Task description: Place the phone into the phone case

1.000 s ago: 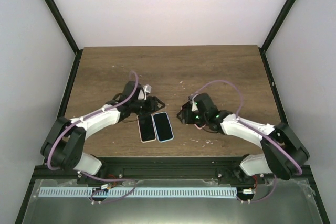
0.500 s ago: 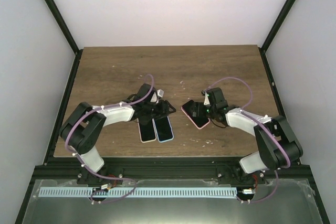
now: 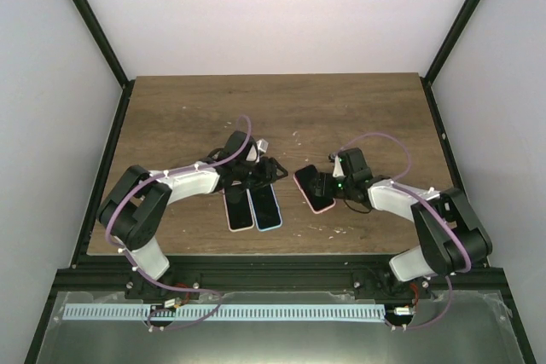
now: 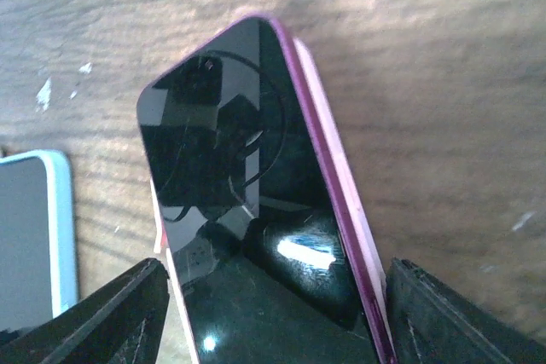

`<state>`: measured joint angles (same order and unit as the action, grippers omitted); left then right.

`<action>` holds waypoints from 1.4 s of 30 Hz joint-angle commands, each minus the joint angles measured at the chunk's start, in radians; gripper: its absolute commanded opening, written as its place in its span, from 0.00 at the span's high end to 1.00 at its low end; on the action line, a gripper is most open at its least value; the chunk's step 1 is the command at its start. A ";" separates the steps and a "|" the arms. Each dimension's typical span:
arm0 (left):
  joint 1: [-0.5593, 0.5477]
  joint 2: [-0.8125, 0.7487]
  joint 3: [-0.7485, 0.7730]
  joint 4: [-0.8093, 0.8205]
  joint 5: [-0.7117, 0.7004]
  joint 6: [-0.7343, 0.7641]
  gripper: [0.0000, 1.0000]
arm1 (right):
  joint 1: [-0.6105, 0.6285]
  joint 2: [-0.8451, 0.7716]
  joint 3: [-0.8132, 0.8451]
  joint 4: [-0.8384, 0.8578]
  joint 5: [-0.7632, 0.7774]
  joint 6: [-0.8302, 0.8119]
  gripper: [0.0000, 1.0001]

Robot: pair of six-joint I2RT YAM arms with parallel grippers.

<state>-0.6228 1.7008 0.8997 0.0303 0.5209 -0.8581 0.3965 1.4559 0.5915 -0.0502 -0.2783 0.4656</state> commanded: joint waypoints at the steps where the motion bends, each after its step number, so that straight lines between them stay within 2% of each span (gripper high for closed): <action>1: -0.005 0.022 0.018 -0.013 -0.014 0.027 0.44 | 0.043 -0.037 -0.053 0.028 -0.128 0.091 0.30; 5: -0.009 0.022 -0.005 -0.011 -0.024 0.035 0.45 | 0.100 -0.035 -0.115 0.171 -0.215 0.211 0.30; 8: -0.008 0.036 -0.005 -0.018 -0.008 0.047 0.45 | 0.133 -0.042 -0.114 0.196 -0.211 0.256 0.31; 14: -0.010 0.082 -0.001 0.000 0.047 0.050 0.46 | 0.133 -0.100 -0.142 0.174 -0.061 0.340 0.32; 20: -0.011 0.143 0.015 0.013 0.066 0.071 0.46 | 0.133 -0.066 -0.178 0.266 -0.022 0.412 0.30; 28: -0.010 0.197 0.051 -0.008 0.080 0.094 0.50 | 0.134 0.031 -0.159 0.413 -0.095 0.451 0.29; 35: -0.007 0.195 0.045 -0.030 0.082 0.114 0.61 | 0.133 0.032 -0.189 0.652 -0.207 0.550 0.29; 42: 0.016 0.167 0.013 -0.011 0.100 0.108 0.68 | 0.130 0.017 -0.213 0.733 -0.263 0.633 0.28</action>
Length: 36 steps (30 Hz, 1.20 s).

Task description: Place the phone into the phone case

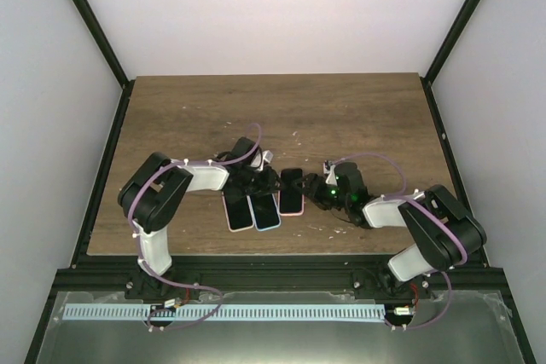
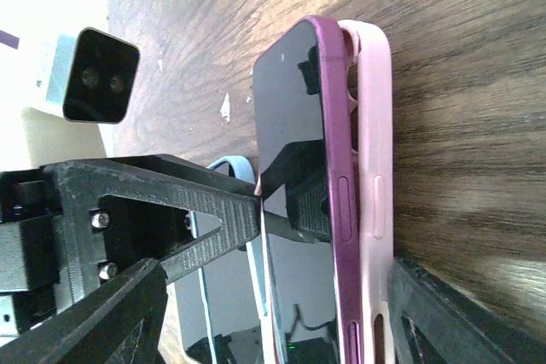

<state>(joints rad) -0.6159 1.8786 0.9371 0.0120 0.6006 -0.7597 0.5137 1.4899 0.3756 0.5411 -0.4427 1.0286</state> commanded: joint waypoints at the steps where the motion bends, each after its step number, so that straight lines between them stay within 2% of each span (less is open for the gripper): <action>1: 0.010 -0.018 -0.029 0.015 0.024 0.008 0.68 | 0.013 -0.017 0.008 0.140 -0.097 0.067 0.28; 4: 0.012 -0.029 -0.034 0.011 0.026 0.013 0.64 | 0.011 0.006 0.023 0.127 -0.100 0.063 0.28; 8: 0.012 -0.029 -0.036 0.006 0.024 0.017 0.63 | 0.012 0.061 0.005 0.274 -0.148 0.123 0.28; 14: 0.012 -0.023 -0.040 0.017 0.024 0.022 0.65 | 0.012 0.133 0.021 0.397 -0.201 0.131 0.29; 16: 0.014 -0.025 -0.044 0.019 0.020 0.027 0.67 | 0.012 0.139 0.010 0.447 -0.213 0.137 0.29; 19: 0.017 -0.026 -0.047 0.011 0.006 0.040 0.74 | 0.012 0.144 0.000 0.510 -0.243 0.149 0.31; 29: 0.035 -0.055 -0.044 -0.009 0.003 0.058 0.69 | 0.013 0.172 0.033 0.489 -0.288 0.120 0.31; 34: 0.037 -0.045 -0.055 0.010 0.011 0.051 0.69 | 0.013 0.211 0.055 0.508 -0.314 0.122 0.35; 36: 0.037 -0.047 -0.057 0.012 0.012 0.050 0.70 | 0.013 0.217 0.074 0.458 -0.316 0.100 0.36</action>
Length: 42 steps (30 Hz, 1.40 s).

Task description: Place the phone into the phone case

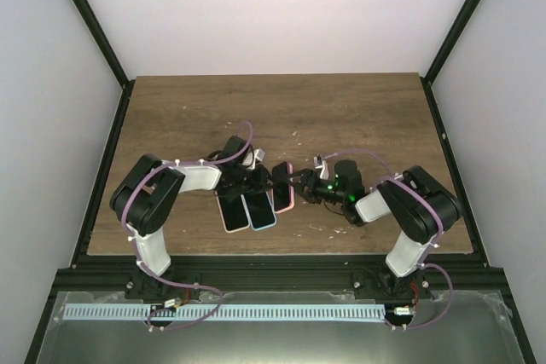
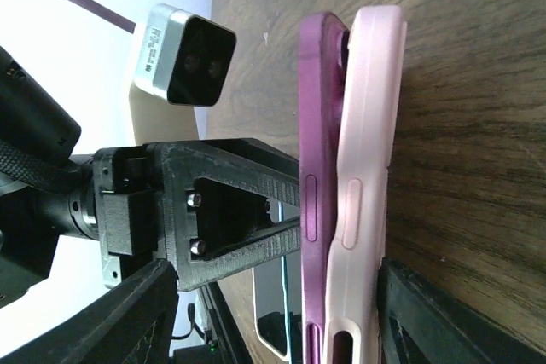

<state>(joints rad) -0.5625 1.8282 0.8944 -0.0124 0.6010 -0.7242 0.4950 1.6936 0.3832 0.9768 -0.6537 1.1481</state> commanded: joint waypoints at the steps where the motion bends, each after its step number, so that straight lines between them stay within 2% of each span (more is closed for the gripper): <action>1: -0.015 0.003 -0.013 0.034 0.013 0.015 0.69 | 0.032 0.012 0.081 -0.030 -0.103 -0.045 0.36; 4: -0.015 -0.002 -0.011 0.029 0.010 0.019 0.69 | 0.032 0.000 0.100 -0.144 -0.081 -0.098 0.39; 12: -0.013 -0.010 -0.016 0.042 0.009 0.008 0.68 | 0.033 -0.042 0.113 -0.276 -0.012 -0.175 0.68; 16: -0.009 -0.020 -0.012 0.043 0.017 0.001 0.68 | 0.032 -0.054 0.125 -0.339 0.020 -0.226 0.79; 19: -0.006 -0.041 -0.009 0.040 0.017 -0.004 0.68 | 0.033 -0.067 0.129 -0.378 0.046 -0.265 0.83; 22: 0.004 -0.071 0.007 0.017 0.025 -0.007 0.68 | 0.033 -0.091 0.125 -0.380 0.047 -0.292 0.85; 31: 0.059 -0.258 0.059 -0.094 0.031 0.002 0.55 | 0.034 -0.243 0.104 -0.398 0.069 -0.330 0.86; 34: 0.086 -0.339 0.052 -0.132 0.049 0.010 0.47 | 0.032 -0.317 0.091 -0.395 0.045 -0.337 0.86; 37: 0.103 -0.418 0.037 -0.136 0.087 0.020 0.31 | 0.033 -0.405 0.085 -0.424 0.031 -0.358 0.87; 42: 0.126 -0.504 0.055 -0.168 0.152 0.048 0.23 | 0.033 -0.539 0.074 -0.426 -0.031 -0.393 0.87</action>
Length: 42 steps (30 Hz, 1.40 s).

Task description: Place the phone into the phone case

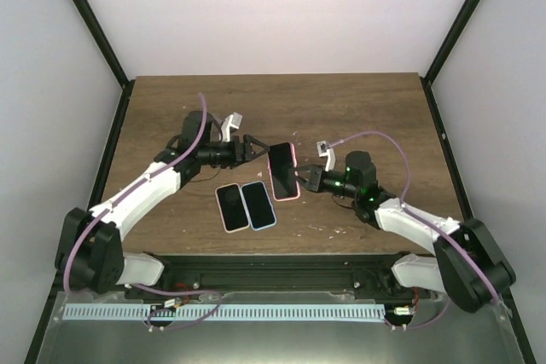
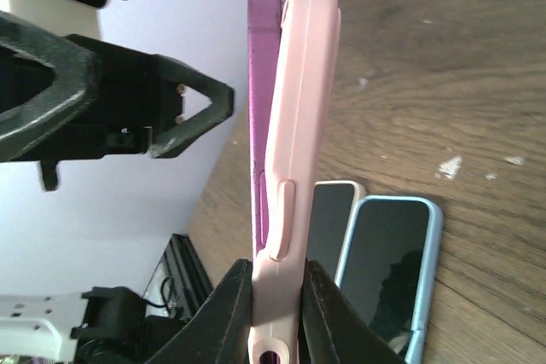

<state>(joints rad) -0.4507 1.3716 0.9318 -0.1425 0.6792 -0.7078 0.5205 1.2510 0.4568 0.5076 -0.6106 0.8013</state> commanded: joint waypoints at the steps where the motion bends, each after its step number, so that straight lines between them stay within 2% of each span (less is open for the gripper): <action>1: 0.016 -0.060 0.018 -0.032 0.095 0.032 0.23 | 0.007 -0.121 -0.001 0.053 -0.096 -0.048 0.87; 5: 0.018 -0.112 0.002 0.023 0.165 -0.003 0.23 | 0.007 -0.200 -0.023 0.153 -0.199 -0.032 0.87; 12: 0.018 -0.177 -0.074 0.294 0.332 -0.147 0.26 | 0.007 -0.226 -0.030 0.274 -0.277 0.047 0.87; 22: 0.019 -0.173 -0.125 0.404 0.360 -0.224 0.33 | 0.011 -0.196 -0.020 0.378 -0.298 0.112 0.87; 27: 0.018 -0.166 -0.146 0.485 0.377 -0.291 0.50 | 0.015 -0.181 -0.019 0.391 -0.311 0.122 0.87; 32: 0.018 -0.151 -0.159 0.541 0.386 -0.308 0.74 | 0.018 -0.161 -0.022 0.382 -0.319 0.122 0.86; 36: 0.018 -0.146 -0.152 0.537 0.389 -0.290 0.91 | 0.018 -0.142 -0.015 0.361 -0.327 0.117 0.80; 42: 0.018 -0.131 -0.127 0.438 0.403 -0.201 0.98 | 0.020 -0.122 0.009 0.359 -0.338 0.145 0.71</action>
<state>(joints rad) -0.4335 1.2331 0.7811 0.3271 1.0584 -0.9691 0.5274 1.1217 0.4217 0.8249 -0.9279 0.9382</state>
